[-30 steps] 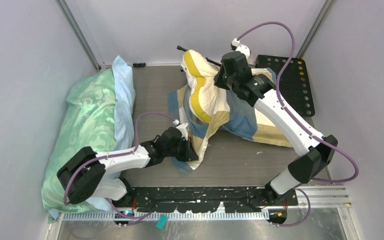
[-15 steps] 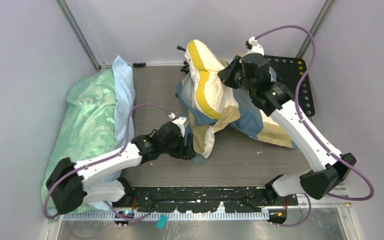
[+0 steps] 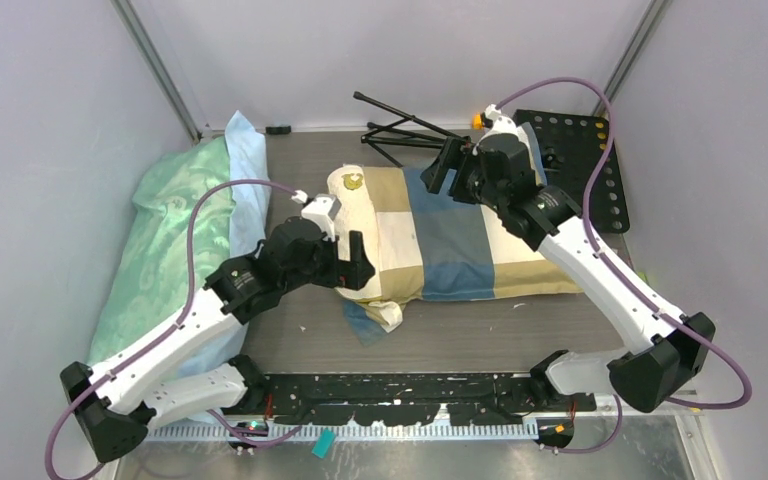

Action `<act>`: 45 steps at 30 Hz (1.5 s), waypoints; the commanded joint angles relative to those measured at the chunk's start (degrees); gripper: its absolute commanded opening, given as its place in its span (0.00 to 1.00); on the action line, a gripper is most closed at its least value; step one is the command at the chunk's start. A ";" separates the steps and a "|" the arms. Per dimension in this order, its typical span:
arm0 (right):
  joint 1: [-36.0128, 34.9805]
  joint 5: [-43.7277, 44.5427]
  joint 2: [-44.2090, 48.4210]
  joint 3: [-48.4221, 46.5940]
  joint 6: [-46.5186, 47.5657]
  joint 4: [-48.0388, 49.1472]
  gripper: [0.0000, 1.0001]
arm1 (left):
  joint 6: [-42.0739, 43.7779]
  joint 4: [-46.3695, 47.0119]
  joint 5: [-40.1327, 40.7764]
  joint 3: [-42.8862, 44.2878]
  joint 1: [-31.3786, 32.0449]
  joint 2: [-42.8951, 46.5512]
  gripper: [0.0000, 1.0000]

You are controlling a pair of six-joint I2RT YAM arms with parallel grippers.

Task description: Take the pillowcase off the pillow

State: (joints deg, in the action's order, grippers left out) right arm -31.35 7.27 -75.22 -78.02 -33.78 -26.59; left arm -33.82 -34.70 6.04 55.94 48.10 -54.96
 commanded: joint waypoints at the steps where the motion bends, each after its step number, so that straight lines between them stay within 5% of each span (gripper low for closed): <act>1: 0.16 1.75 3.00 2.82 3.24 -1.55 0.85 | -0.29 -2.12 0.48 2.04 -5.93 -0.91 1.00; 9: -0.85 -2.99 0.74 11.76 -2.22 2.56 0.88 | -1.78 5.47 -16.75 0.13 -20.53 -10.28 1.00; 18: -11.43 1.24 -14.02 6.33 -3.23 5.21 0.88 | -0.83 15.27 -21.45 -0.75 -23.38 -21.12 0.98; 28: -13.71 8.22 -22.22 3.67 -2.26 4.43 0.69 | 2.89 13.96 -16.24 2.53 -23.48 -30.65 0.81; 34: -13.78 12.43 -20.71 6.05 -1.37 4.25 0.41 | 3.23 14.60 -17.48 4.48 -23.40 -34.64 0.80; 36: -13.73 13.75 -20.00 6.56 -0.90 3.97 0.25 | 3.34 14.99 -17.46 4.82 -23.40 -35.47 0.65; 39: -13.66 16.83 -18.92 7.37 -0.44 2.58 0.05 | 4.92 12.79 -13.75 6.30 -23.48 -34.90 0.04; 45: -8.61 22.14 -11.87 12.96 -0.76 0.91 0.00 | 8.63 3.81 -3.78 12.04 -23.56 -27.74 0.00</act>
State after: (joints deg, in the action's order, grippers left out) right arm -44.34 22.87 -94.67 -68.34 -34.76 -24.05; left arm -29.54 -25.34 -8.36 62.52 25.50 -89.47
